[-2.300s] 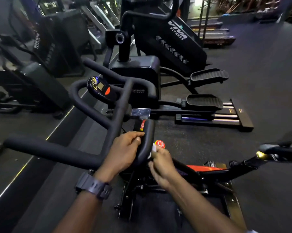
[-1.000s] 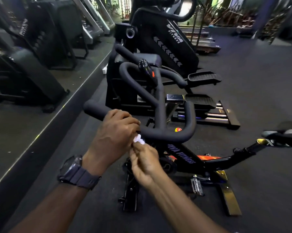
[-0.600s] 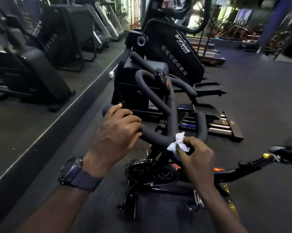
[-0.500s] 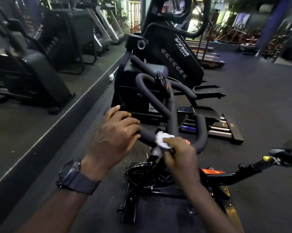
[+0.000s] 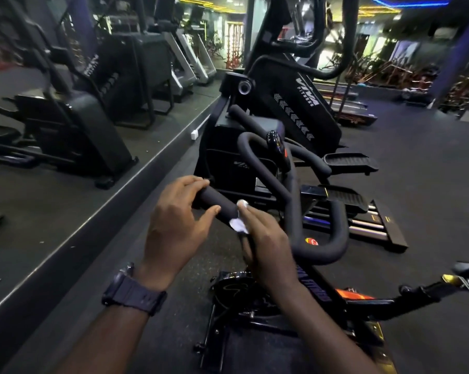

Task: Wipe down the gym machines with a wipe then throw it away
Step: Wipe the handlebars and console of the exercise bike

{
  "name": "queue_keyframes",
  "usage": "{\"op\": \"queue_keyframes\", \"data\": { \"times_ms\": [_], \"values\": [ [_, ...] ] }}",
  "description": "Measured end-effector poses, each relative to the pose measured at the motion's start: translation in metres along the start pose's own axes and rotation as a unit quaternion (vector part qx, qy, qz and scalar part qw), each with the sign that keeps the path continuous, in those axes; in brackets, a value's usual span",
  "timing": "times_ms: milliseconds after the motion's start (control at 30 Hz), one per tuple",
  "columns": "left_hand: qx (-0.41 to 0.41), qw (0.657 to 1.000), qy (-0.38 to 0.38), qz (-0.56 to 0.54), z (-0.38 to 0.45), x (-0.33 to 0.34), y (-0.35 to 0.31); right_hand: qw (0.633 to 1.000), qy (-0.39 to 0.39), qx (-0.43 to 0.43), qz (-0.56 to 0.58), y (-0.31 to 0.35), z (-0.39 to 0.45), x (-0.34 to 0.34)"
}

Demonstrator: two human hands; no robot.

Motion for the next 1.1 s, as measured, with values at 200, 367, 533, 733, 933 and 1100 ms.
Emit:
{"op": "queue_keyframes", "data": {
  "times_ms": [200, 367, 533, 733, 933, 1100],
  "values": [
    [-0.071, 0.992, -0.052, -0.086, -0.002, -0.003, 0.006, 0.996, 0.065, -0.060, -0.009, 0.011, 0.017, -0.001],
    [-0.137, 0.973, -0.048, -0.179, -0.002, -0.008, 0.016, 0.989, 0.124, -0.064, -0.049, -0.015, -0.014, -0.013],
    [-0.194, 0.952, -0.045, -0.233, -0.003, -0.007, 0.020, 0.992, 0.095, -0.050, 0.061, 0.035, 0.066, -0.003],
    [-0.291, 0.885, -0.101, -0.349, -0.011, 0.000, 0.024, 0.963, 0.123, -0.235, -0.044, 0.043, 0.079, 0.003],
    [-0.313, 0.830, -0.123, -0.444, -0.012, 0.004, 0.024, 0.945, 0.072, -0.268, -0.173, 0.050, 0.081, 0.014],
    [-0.234, 0.930, -0.085, -0.270, -0.018, 0.001, 0.008, 0.903, 0.042, -0.344, -0.255, 0.024, 0.044, 0.005]
  ]
}}
Point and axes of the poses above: each hand's wrist, its own z-axis towards the middle knuckle, its own x-axis out of the palm, y = z × x, the point moved 2 cm from there along z, towards the middle knuckle, and after that the axes turned 7 degrees about y, right-handed, at the moved point
